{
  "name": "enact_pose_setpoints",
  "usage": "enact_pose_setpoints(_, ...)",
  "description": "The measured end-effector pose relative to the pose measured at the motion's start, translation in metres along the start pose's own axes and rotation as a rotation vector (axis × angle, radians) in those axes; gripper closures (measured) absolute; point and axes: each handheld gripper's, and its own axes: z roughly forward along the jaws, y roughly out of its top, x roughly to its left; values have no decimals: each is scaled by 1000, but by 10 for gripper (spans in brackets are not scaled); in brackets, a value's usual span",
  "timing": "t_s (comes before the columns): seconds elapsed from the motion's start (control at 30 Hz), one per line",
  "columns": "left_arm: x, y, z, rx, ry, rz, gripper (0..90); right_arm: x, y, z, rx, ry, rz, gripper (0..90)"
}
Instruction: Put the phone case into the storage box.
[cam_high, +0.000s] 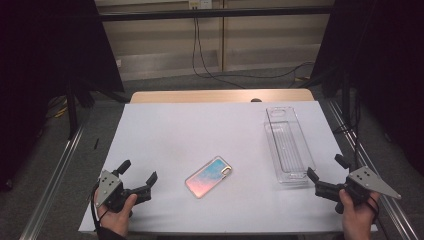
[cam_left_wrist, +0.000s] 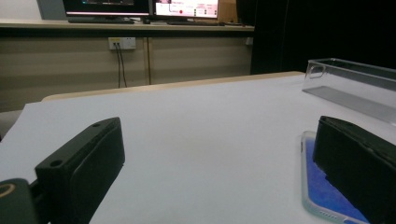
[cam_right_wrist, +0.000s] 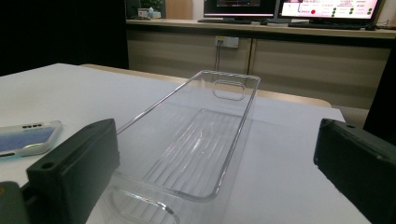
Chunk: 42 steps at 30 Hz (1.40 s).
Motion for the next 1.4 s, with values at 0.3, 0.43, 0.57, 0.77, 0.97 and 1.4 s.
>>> enact_pose_setpoints(0.3, -2, 1, 0, 5, -13, -18, 24, -1, -2, -1, 1, 22, 2, 0)
enact_pose_setpoints(0.43, -4, 1, 1, 23, -25, -7, 24, -2, -4, -2, 8, 31, 8, 0)
enact_pose_setpoints(0.57, -4, 1, 0, 59, -52, -6, 24, -1, -3, -3, -2, 37, 6, 0)
enact_pose_setpoints(0.77, -7, 1, 1, 81, -95, -7, 26, 2, -2, -2, 10, 44, 2, 0)
enact_pose_setpoints(0.97, -12, 1, 6, 102, -140, -12, 35, 2, -2, -2, 3, 72, -1, 0)
enact_pose_setpoints(1.4, -21, 4, 16, 118, -242, -27, 40, 1, -4, -2, 8, 76, 5, 0)
